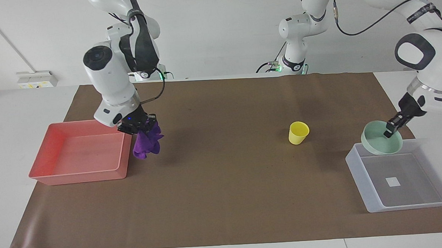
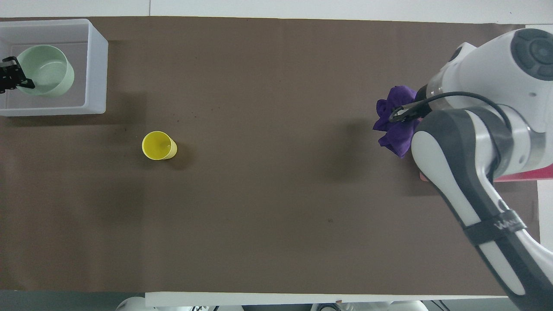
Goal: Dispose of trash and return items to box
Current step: 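Place the green cup in the white box while the right gripper carries the cloth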
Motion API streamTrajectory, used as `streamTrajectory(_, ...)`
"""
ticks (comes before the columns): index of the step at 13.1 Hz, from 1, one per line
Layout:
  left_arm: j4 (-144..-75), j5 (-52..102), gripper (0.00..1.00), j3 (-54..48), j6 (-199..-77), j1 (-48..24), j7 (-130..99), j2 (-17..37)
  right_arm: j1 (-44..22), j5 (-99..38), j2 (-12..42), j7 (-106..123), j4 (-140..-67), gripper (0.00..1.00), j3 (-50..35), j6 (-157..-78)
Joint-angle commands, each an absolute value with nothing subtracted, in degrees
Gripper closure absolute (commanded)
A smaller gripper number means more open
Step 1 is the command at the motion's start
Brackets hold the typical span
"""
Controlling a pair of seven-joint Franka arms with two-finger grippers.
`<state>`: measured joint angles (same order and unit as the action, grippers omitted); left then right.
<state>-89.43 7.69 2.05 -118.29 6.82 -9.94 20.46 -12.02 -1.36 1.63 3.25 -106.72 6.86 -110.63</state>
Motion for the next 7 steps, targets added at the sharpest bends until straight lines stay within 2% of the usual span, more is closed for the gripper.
streamTrajectory(1,-72.97,6.50,1.00,1.67,-120.73,8.00,-10.46,36.53,-5.13,1.22,-1.57,9.89,-106.70,1.00,6.59,-107.68)
streamTrajectory(4,-74.35,6.24,1.00,1.67,-126.45,10.01,-9.93,39.81,3.05,1.41,-2.28,18.89,-108.01,1.00,6.59,-107.58)
streamTrajectory(5,-76.27,6.24,1.00,1.67,-130.04,9.93,-9.76,39.73,4.64,1.41,-2.46,19.16,-109.24,1.00,6.59,-107.75)
streamTrajectory(6,-79.94,6.33,0.96,1.67,-133.82,9.67,-9.67,39.29,6.22,1.41,-2.55,19.33,-110.64,1.00,6.59,-108.19)
streamTrajectory(7,-82.85,6.33,0.59,1.67,-137.16,9.32,-9.67,38.59,8.07,1.49,-2.29,20.38,-112.13,1.00,6.59,-108.98)
